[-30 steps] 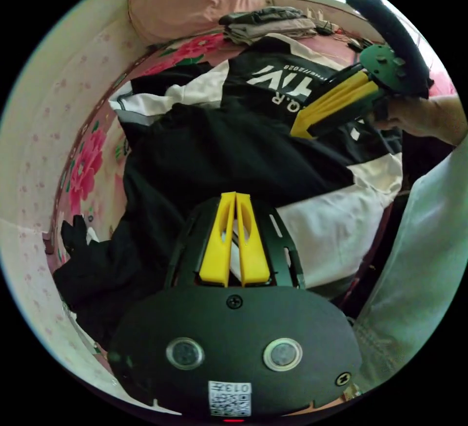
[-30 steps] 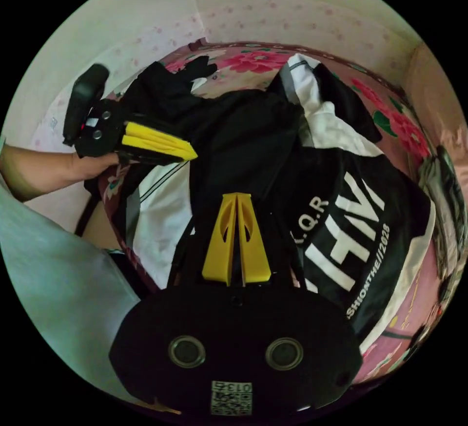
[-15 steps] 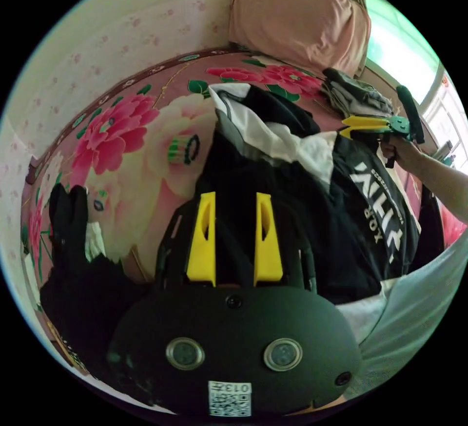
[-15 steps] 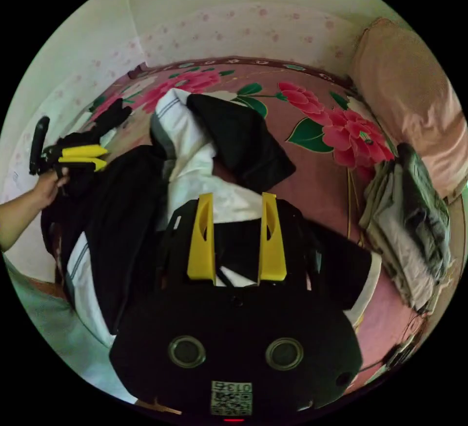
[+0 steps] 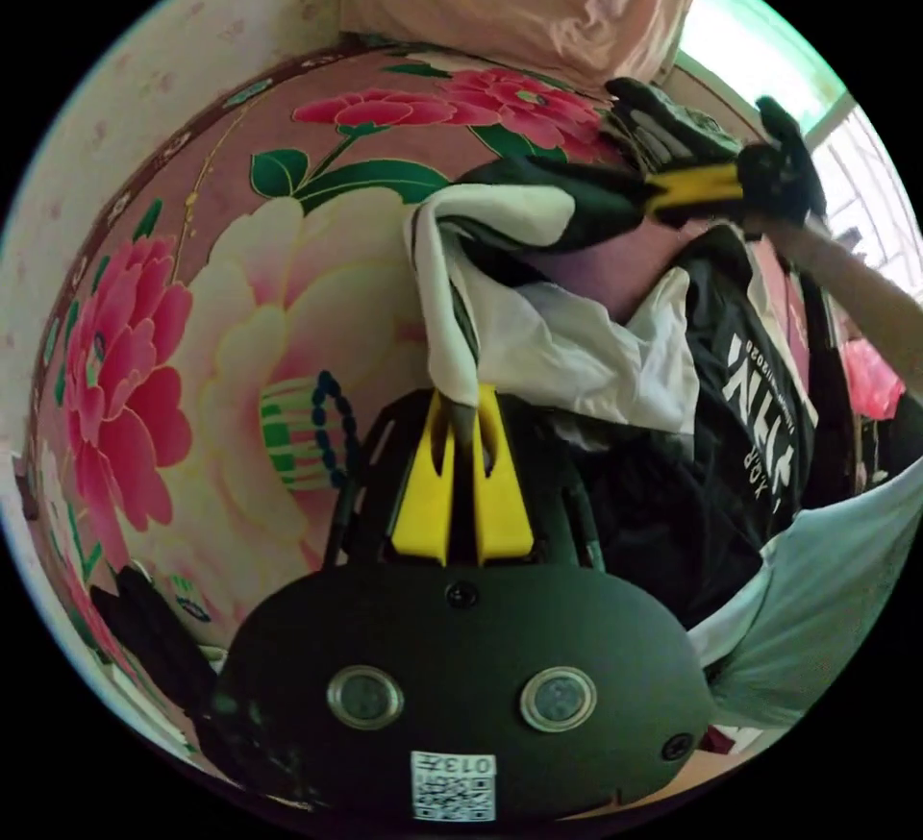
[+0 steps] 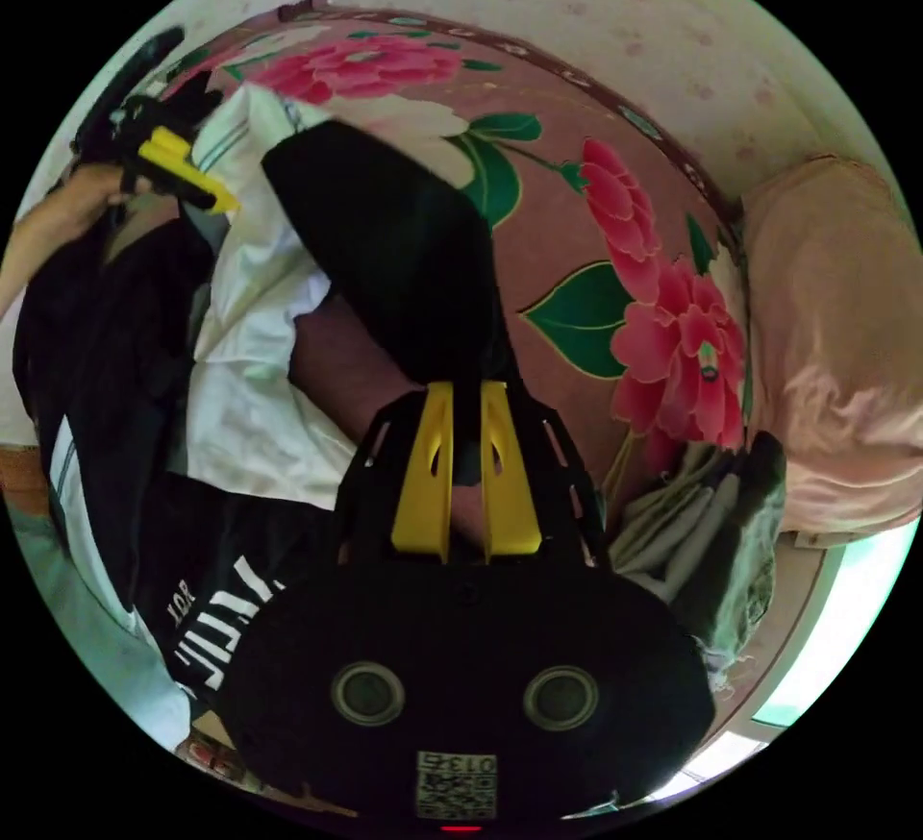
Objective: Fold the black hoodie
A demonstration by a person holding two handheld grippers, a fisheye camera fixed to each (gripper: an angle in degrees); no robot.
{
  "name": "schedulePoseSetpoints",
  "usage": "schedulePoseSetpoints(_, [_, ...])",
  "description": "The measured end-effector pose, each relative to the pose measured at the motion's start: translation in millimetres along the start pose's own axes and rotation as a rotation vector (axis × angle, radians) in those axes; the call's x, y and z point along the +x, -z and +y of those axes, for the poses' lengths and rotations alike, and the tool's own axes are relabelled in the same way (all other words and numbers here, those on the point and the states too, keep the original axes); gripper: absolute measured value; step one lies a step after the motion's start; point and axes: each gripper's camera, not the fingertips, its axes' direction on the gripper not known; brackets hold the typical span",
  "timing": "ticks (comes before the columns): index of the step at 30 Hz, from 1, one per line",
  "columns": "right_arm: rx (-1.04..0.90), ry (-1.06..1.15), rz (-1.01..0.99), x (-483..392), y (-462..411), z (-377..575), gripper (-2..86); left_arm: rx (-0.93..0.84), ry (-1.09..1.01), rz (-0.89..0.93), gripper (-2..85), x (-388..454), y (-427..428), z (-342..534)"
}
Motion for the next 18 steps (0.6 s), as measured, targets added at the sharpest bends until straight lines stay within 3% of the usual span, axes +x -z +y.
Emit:
schedulePoseSetpoints(5, [0.131,0.043,-0.163,29,142,20,4.2,0.024,-0.044,-0.097,3.0,14,30,10])
schedulePoseSetpoints(10, [0.231,0.268,-0.351,-52,268,100,3.8,0.119,0.018,-0.012,5.3,16,58,26])
schedulePoseSetpoints(14, [0.089,0.332,-0.405,-154,242,129,3.8,-0.033,-0.054,-0.043,6.7,33,53,45])
schedulePoseSetpoints(18, [-0.077,0.191,-0.480,-248,140,155,4.8,-0.189,-0.113,-0.061,9.2,52,43,89])
